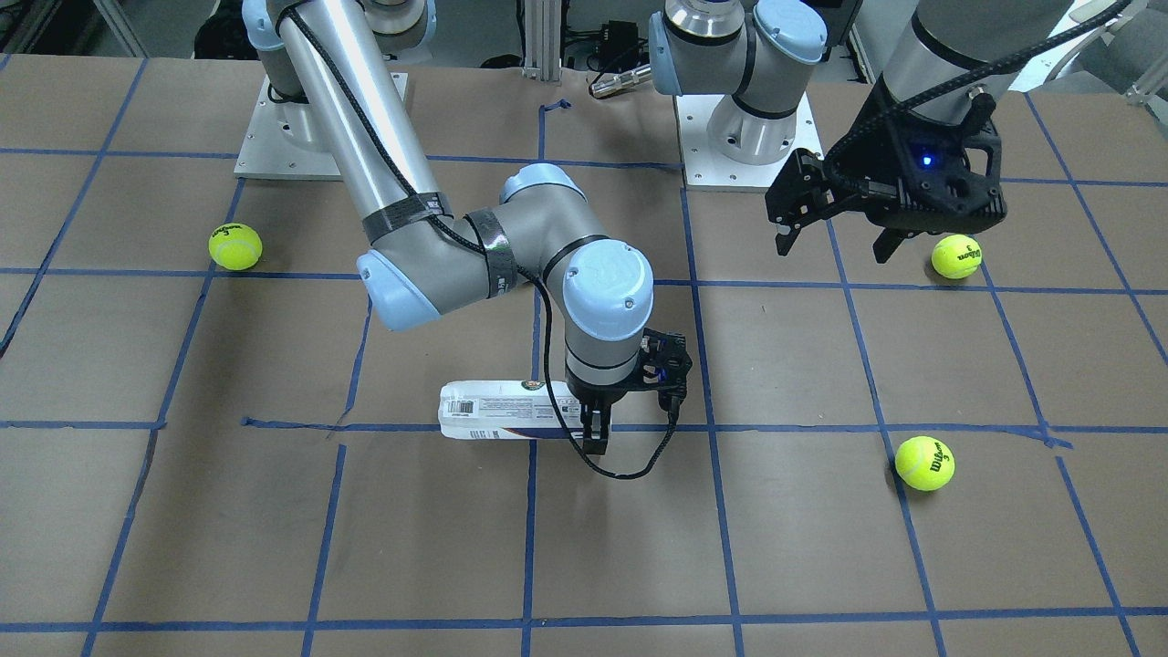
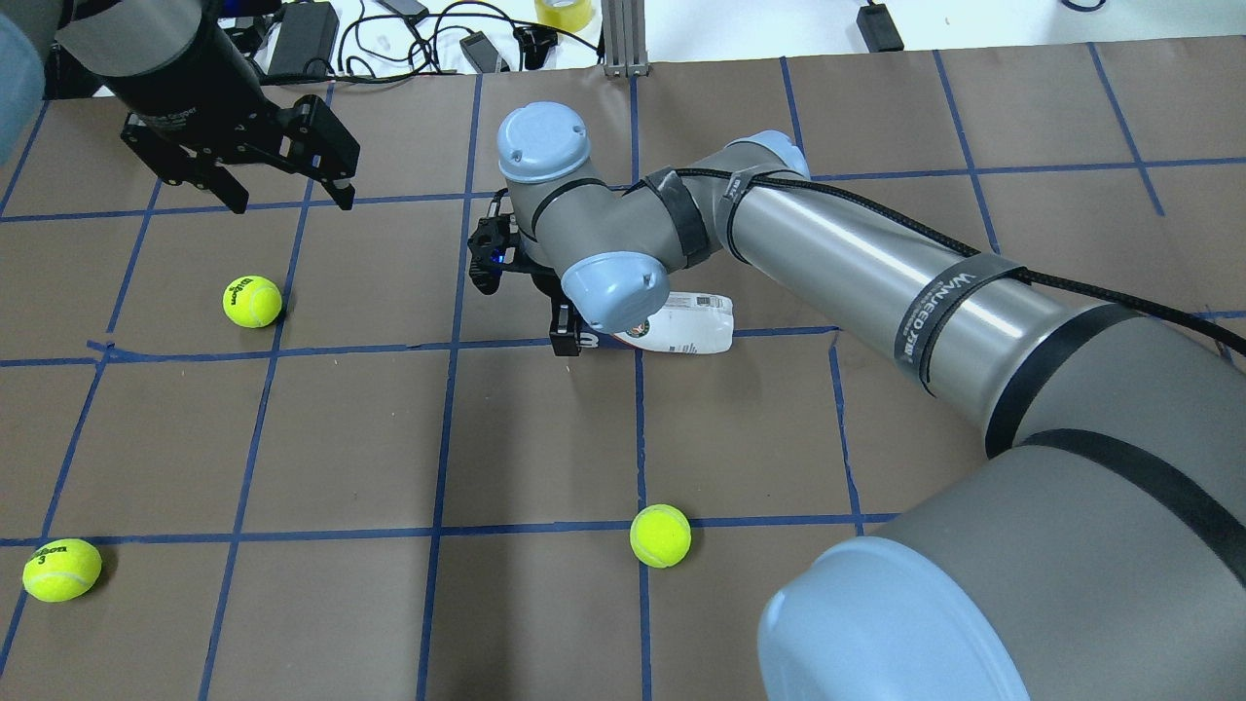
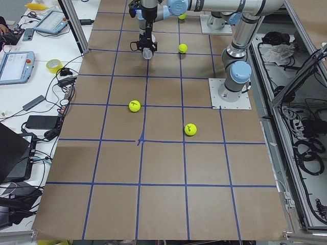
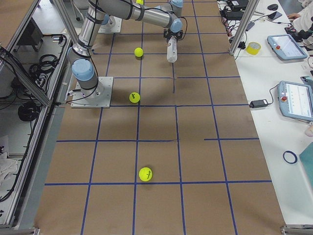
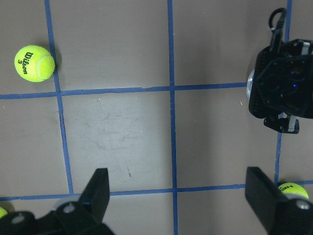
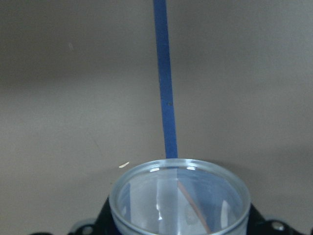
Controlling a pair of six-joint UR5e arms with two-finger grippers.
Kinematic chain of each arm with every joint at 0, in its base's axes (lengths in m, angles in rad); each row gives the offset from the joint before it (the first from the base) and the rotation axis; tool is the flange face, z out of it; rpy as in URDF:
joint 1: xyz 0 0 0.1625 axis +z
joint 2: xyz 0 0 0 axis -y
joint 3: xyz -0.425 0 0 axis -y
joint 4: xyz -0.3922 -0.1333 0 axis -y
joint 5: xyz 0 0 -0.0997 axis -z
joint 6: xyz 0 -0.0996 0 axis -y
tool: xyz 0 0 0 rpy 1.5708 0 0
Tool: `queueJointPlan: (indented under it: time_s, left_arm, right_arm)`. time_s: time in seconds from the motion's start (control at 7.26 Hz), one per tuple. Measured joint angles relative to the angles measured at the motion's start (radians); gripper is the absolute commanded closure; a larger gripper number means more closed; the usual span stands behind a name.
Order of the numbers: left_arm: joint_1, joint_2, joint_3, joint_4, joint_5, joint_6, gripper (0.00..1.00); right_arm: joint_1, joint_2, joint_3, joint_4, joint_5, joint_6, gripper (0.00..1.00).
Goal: Lift up tennis ball bucket
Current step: 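Carry the can with the right gripper toward the table center, then lay the can on its side, open the right gripper and withdraw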
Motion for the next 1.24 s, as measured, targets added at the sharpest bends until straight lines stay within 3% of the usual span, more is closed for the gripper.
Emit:
queueJointPlan:
  time_s: [0.28, 0.41, 0.55, 0.69, 0.83, 1.24]
  left_arm:
    - [0.003, 0.002, -0.005, -0.001, 0.003, 0.003, 0.00]
    - [0.005, 0.002, -0.005, -0.001, 0.003, 0.003, 0.00]
    - [0.006, 0.002, -0.006, 0.000, 0.002, 0.003, 0.00]
    - [0.007, 0.000, -0.007, 0.000, 0.001, 0.003, 0.00]
    - [0.008, -0.004, -0.006, 0.010, 0.002, 0.006, 0.00]
    - [0.009, -0.028, 0.004, 0.067, 0.004, 0.009, 0.00]
  right_arm:
    - [0.030, 0.008, -0.006, -0.009, 0.002, -0.016, 1.00]
    - [0.040, 0.012, -0.017, -0.010, 0.005, -0.012, 0.75]
    - [0.048, 0.018, -0.030, -0.010, 0.010, -0.007, 0.25]
    - [0.057, 0.024, -0.038, -0.011, 0.015, -0.001, 0.11]
    - [0.062, 0.029, -0.042, -0.020, 0.020, -0.001, 0.00]
    - [0.064, 0.033, -0.042, -0.097, 0.028, 0.001, 0.00]
